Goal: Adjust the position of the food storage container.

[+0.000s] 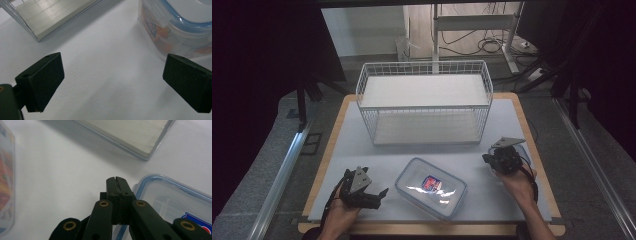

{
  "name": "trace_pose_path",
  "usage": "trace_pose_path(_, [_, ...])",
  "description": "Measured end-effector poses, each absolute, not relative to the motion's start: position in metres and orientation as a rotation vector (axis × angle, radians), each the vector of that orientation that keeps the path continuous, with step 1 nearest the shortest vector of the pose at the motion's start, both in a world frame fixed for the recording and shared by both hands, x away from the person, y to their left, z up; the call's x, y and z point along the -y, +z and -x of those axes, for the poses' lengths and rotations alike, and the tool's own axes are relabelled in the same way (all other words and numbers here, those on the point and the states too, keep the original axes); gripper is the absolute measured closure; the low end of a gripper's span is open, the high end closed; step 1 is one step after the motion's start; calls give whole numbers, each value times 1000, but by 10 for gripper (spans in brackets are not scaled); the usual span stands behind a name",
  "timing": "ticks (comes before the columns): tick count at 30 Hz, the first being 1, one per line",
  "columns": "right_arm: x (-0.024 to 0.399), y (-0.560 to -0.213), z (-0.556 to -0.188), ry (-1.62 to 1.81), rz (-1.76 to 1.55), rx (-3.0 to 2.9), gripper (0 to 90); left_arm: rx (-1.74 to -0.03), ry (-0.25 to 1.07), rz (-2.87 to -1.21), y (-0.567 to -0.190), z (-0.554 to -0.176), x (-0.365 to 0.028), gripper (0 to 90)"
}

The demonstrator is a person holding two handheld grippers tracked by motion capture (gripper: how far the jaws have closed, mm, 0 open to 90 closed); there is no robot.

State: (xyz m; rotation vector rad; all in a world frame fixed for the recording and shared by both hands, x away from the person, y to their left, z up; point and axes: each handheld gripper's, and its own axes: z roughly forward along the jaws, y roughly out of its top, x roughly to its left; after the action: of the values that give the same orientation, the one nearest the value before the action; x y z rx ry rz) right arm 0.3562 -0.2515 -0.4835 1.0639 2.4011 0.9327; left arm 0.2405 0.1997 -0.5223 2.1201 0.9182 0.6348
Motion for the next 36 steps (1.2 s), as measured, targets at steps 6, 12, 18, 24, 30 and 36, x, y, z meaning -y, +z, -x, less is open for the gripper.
trace_pose_path(6, [249, -481, -348, 949, -1039, -2397, 900, -945, 625, -2110, -522, -240, -199, 34])
trace_pose_path(12, [249, -478, -333, 1001, -1020, -2400, 900, -954, 601, -2145, -520, -239, -201, 29])
trace_pose_path(18, [244, -476, -315, 1060, -1016, -2400, 900, -967, 571, -2121, -518, -239, -202, 101])
trace_pose_path(24, [234, -475, -293, 1087, -970, -2426, 900, -933, 500, -2138, -516, -239, -198, 351])
trace_pose_path(30, [226, -477, -270, 1119, -939, -2460, 900, -879, 404, -2153, -515, -245, -189, 658])
trace_pose_path(36, [222, -485, -253, 1118, -939, -2535, 900, -858, 358, -2169, -517, -256, -178, 842])
